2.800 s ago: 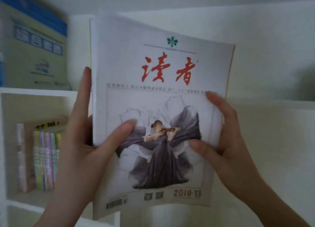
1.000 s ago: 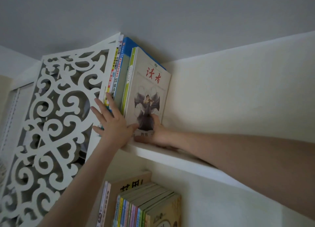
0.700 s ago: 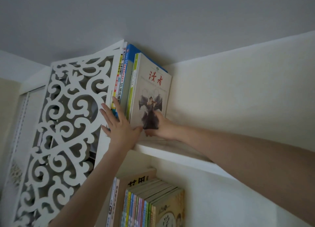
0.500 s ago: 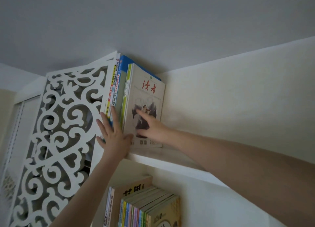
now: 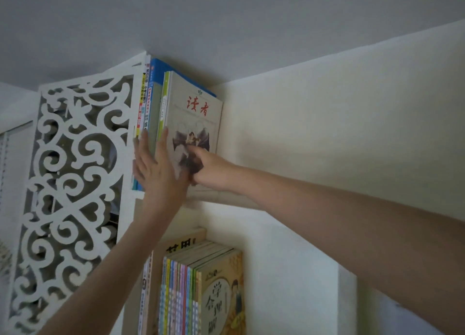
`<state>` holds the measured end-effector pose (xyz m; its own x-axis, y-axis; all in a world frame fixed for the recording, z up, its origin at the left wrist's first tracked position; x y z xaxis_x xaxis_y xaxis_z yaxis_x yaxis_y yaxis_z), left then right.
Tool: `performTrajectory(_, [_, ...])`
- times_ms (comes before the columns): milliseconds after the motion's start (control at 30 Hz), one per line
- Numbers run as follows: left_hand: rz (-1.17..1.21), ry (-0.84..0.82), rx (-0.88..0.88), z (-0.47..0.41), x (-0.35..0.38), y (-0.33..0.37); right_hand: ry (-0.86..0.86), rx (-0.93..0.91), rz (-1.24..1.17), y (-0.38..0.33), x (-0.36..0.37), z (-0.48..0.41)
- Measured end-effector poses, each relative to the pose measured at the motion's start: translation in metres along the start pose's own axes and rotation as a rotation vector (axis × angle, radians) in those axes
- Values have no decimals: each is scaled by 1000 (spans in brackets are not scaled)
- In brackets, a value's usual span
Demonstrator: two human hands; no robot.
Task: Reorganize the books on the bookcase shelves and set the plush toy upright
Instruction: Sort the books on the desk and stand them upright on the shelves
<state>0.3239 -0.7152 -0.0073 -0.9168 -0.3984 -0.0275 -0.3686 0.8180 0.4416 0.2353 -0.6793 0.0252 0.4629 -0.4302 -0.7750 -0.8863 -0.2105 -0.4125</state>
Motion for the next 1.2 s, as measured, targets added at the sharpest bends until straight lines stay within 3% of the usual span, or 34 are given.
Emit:
performTrajectory(100, [201,-122,111,30,-17,48,38,20,-30,-5,-19,53])
performTrajectory(167, [335,-250,87,54,-24,68,98,3,1,-5,-35,95])
performTrajectory(300, [585,-353,29,112,-55,96,256,-110,32,-5,-53,192])
performTrajectory(400, [832,-476,-2,182,-78,113,246,-107,-44,7,-41,287])
performTrajectory(500, [944,-750,-79,280,-76,121,173,135,-139,53,-3,380])
performTrajectory(600, [906,-1083,-321,393,-46,118,218,577,-354,137,58,468])
performTrajectory(667, [783,-1277,-525,473,-17,102,252,863,-504,182,106,518])
performTrajectory(733, [612,-1371,-598,546,10,74,241,1042,-634,211,152,551])
performTrajectory(833, [290,-1598,-486,629,28,43,241,1196,-707,250,207,582])
performTrajectory(900, [198,-1553,-325,648,32,30,240,1223,-711,272,234,590])
performTrajectory(967, [57,-1664,55,668,30,28,319,1332,-805,287,251,598])
performTrajectory(1033, [-62,-1742,252,687,29,16,391,1472,-865,294,265,607])
performTrajectory(1133, [-59,-1826,199,703,31,-2,413,1625,-939,298,282,615])
performTrajectory(1200, [57,-1686,205,702,32,-4,486,1590,-954,298,282,616])
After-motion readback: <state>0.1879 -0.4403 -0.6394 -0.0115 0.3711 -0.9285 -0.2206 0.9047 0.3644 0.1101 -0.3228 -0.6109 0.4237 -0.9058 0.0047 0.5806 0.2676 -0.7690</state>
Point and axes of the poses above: each hand's wrist, its own z-axis away from the middle knuckle, its own x-axis out of the palm, y = z × x, the point moved 5 cm from there along -z, towards the middle knuckle, and after that the axes turned 2 degrees about y, right-handed, at the moved point
